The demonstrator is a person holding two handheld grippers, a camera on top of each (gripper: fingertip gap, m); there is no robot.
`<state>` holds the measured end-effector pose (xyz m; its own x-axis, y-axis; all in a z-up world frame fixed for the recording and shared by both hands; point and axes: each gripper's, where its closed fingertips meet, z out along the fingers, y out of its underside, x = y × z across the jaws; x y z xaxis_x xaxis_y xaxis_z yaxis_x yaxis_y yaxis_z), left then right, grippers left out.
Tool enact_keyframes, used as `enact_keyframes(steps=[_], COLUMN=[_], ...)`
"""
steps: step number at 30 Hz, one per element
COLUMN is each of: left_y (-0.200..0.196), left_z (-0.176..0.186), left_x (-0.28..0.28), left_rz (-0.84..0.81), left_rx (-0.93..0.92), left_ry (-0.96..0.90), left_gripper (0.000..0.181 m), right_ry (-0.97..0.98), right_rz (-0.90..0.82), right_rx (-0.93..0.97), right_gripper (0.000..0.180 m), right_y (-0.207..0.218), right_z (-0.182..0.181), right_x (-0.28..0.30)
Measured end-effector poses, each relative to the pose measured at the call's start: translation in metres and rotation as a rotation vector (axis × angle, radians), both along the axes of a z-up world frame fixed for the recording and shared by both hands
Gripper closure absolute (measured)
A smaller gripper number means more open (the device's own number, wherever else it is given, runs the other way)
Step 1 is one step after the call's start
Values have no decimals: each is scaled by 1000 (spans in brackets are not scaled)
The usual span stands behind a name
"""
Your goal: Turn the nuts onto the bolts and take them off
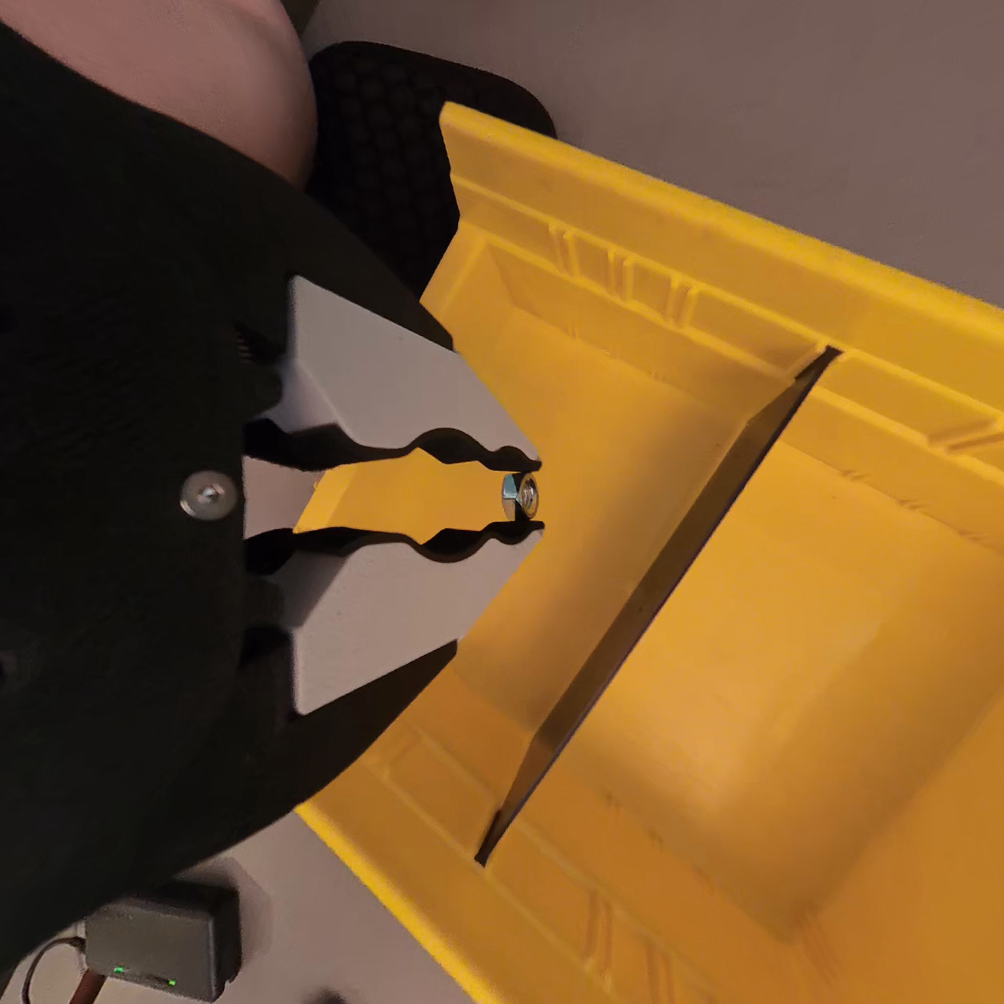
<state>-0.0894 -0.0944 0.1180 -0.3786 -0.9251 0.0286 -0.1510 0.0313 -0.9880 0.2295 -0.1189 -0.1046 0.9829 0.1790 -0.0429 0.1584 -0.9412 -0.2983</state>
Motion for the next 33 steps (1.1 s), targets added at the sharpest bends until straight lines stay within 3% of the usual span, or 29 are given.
enact_keyframes(steps=[24,29,33], left_y=[11,11,13], left_z=[2,2,1], left_x=[-3,-4,-4], left_rz=[39,44,49], left_rx=[5,20,16], left_ry=[-6,-6,-6], left_gripper=[173,173,173], right_ry=[92,125,-50], right_rz=[1,-36,-65], right_rx=[-122,-52,5], right_gripper=[162,160,155], right_y=[-9,-1,-1], right_z=[-25,-10,19], right_x=[-8,-12,-3])
